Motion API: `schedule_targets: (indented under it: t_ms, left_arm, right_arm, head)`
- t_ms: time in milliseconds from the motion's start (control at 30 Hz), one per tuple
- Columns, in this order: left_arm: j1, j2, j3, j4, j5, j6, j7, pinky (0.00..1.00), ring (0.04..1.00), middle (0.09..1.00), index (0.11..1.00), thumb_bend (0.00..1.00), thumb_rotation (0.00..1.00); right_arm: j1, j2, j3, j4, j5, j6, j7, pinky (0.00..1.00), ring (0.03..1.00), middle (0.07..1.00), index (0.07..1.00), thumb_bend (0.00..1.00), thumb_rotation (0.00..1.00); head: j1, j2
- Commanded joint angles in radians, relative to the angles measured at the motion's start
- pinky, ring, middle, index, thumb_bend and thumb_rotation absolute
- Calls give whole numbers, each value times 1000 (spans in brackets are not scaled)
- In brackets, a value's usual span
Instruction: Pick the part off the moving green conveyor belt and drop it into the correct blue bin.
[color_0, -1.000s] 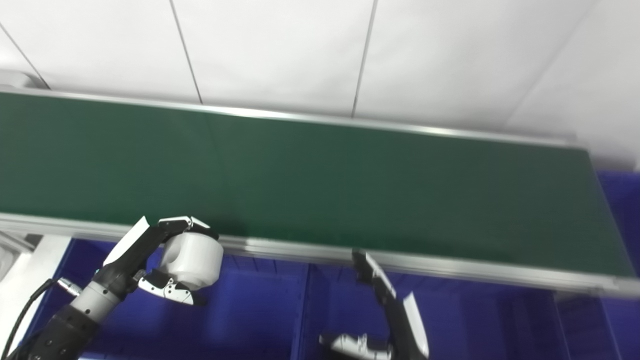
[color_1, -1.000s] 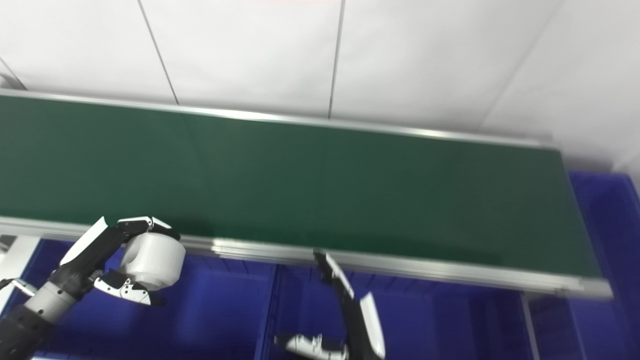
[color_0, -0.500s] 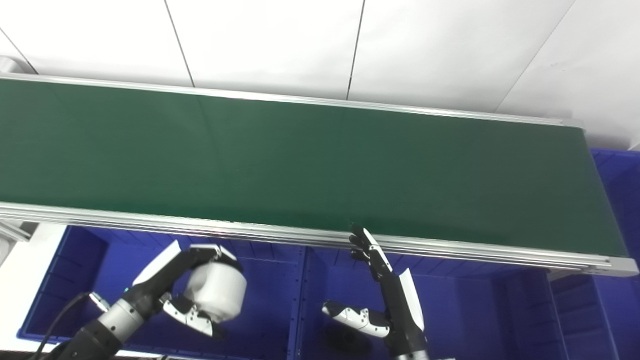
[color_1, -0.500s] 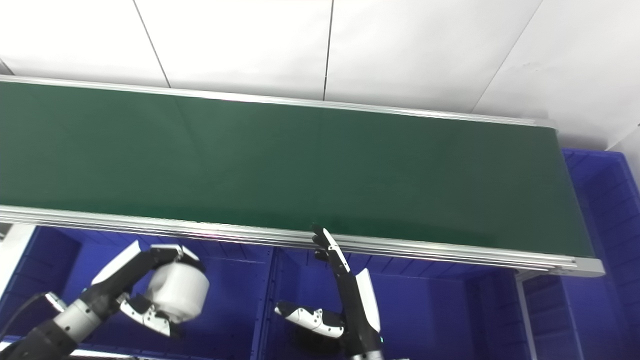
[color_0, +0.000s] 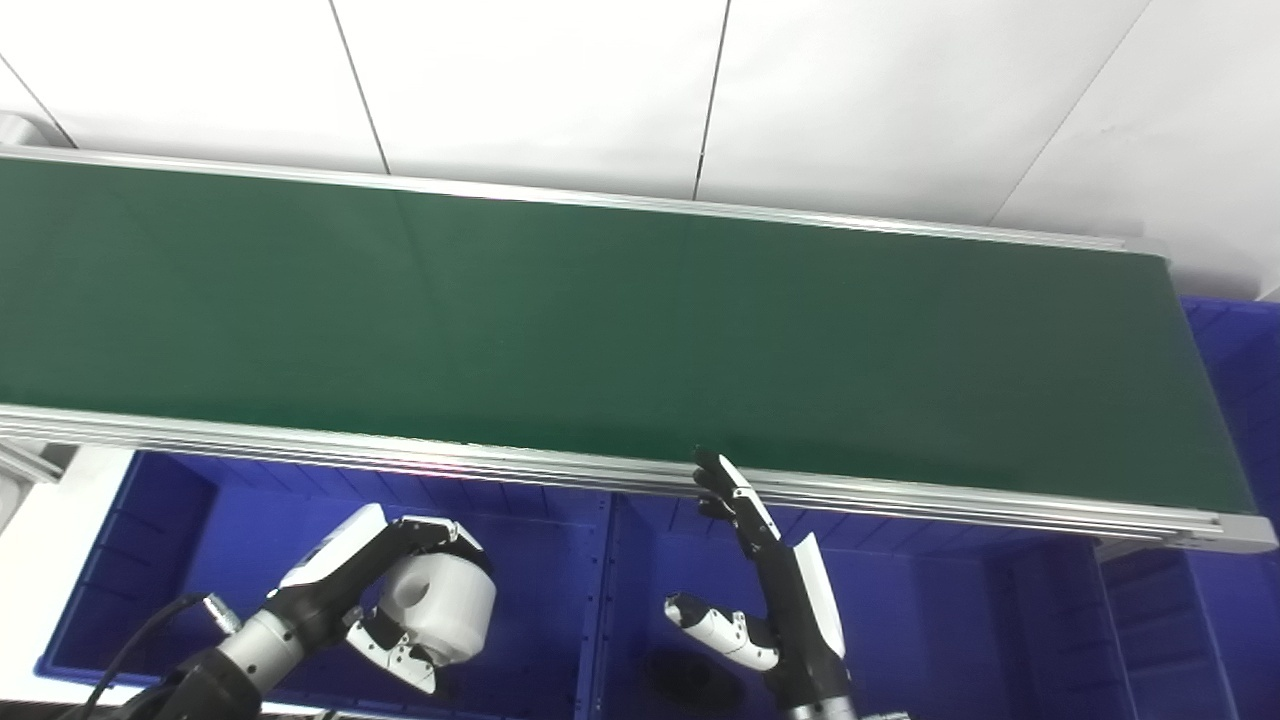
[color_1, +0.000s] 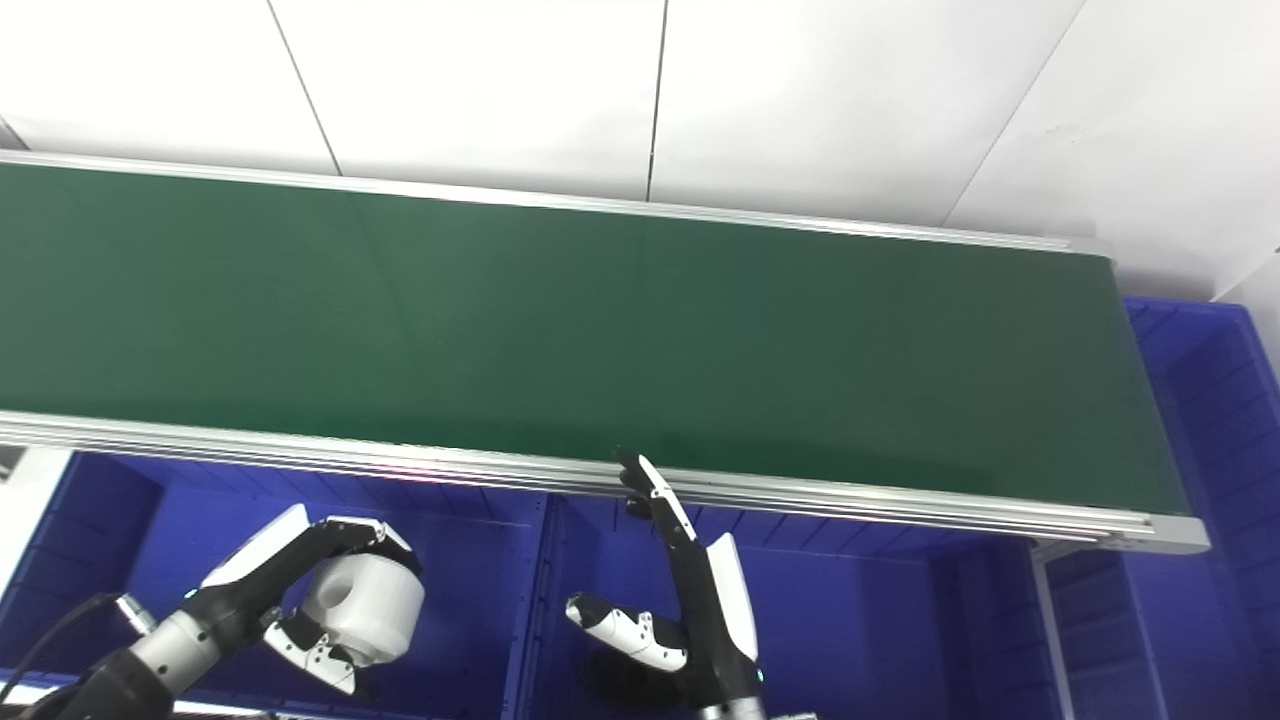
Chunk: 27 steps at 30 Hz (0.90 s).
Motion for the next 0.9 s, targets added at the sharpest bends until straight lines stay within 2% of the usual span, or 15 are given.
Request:
schedule_targets:
  t_ms: [0, 67, 100, 133, 200, 233, 267, 333, 400, 433, 533, 667, 867]
  left_arm:
    - [8, 1, 16, -39, 4, 29, 21, 539, 618, 673, 663, 584, 204]
    - [16, -3, 18, -62, 18, 69, 16, 532, 621, 696, 760, 629, 294]
    - [19, -3, 19, -74, 25, 87, 13, 542, 646, 738, 832, 669, 389]
    - [22, -2, 18, -90, 36, 109, 8, 545, 655, 753, 856, 682, 422]
    - [27, 3, 14, -112, 49, 141, -2, 674, 779, 851, 903, 758, 552]
    - [29, 10, 11, -125, 51, 158, -14, 706, 807, 873, 917, 771, 593]
    - [29, 20, 5, -134, 39, 173, -35, 779, 862, 913, 947, 823, 683]
    - [25, 36, -3, -135, -13, 164, -73, 860, 914, 946, 977, 912, 819]
    - [22, 43, -7, -112, -107, 100, -98, 883, 928, 955, 980, 934, 874]
    - [21, 38, -6, -94, -174, 43, -106, 883, 928, 958, 977, 936, 904]
    - [19, 17, -7, -66, -315, -53, -126, 872, 922, 959, 970, 903, 916]
    - [13, 5, -25, -68, -441, -88, -180, 898, 940, 973, 979, 885, 913]
    - [26, -31, -21, -92, -495, -88, -182, 959, 982, 997, 995, 877, 980]
  right_arm:
    - [12, 15, 4, -39, 3, 0, 7, 802, 887, 915, 912, 944, 796]
    - [17, 16, 6, -43, 3, 0, 10, 797, 887, 915, 911, 946, 797]
    - [18, 15, 6, -44, 4, -2, 11, 802, 885, 913, 911, 942, 796]
    - [20, 16, 6, -44, 1, -4, 10, 803, 885, 912, 911, 941, 796]
    - [25, 17, 8, -47, -4, -3, 9, 797, 879, 908, 908, 934, 793]
    - [29, 18, 8, -50, -6, -1, 10, 796, 879, 908, 908, 935, 794]
    - [31, 18, 8, -52, -6, 0, 10, 796, 880, 909, 908, 930, 789]
    - [35, 19, 7, -54, -8, 1, 9, 789, 878, 907, 908, 927, 785]
    - [36, 19, 4, -50, -5, -4, 8, 788, 876, 905, 907, 928, 786]
    - [37, 17, 2, -49, -6, -5, 7, 791, 874, 903, 906, 928, 793]
    - [40, 13, -2, -52, -7, -1, 10, 791, 869, 901, 906, 927, 815]
    - [48, 5, -9, -56, 3, -8, 14, 801, 874, 902, 904, 907, 835]
    - [64, -9, -21, -63, 17, 0, 27, 822, 882, 910, 910, 875, 917]
  head:
    - [3, 0]
    - [4, 0]
    - [4, 0]
    - [3, 1]
    - [1, 1]
    - [-1, 2]
    - [-2, 2]
    - [-6, 3]
    - [-10, 5]
    - [-16, 6]
    - [-24, 4]
    - [-45, 2]
    - [-56, 0]
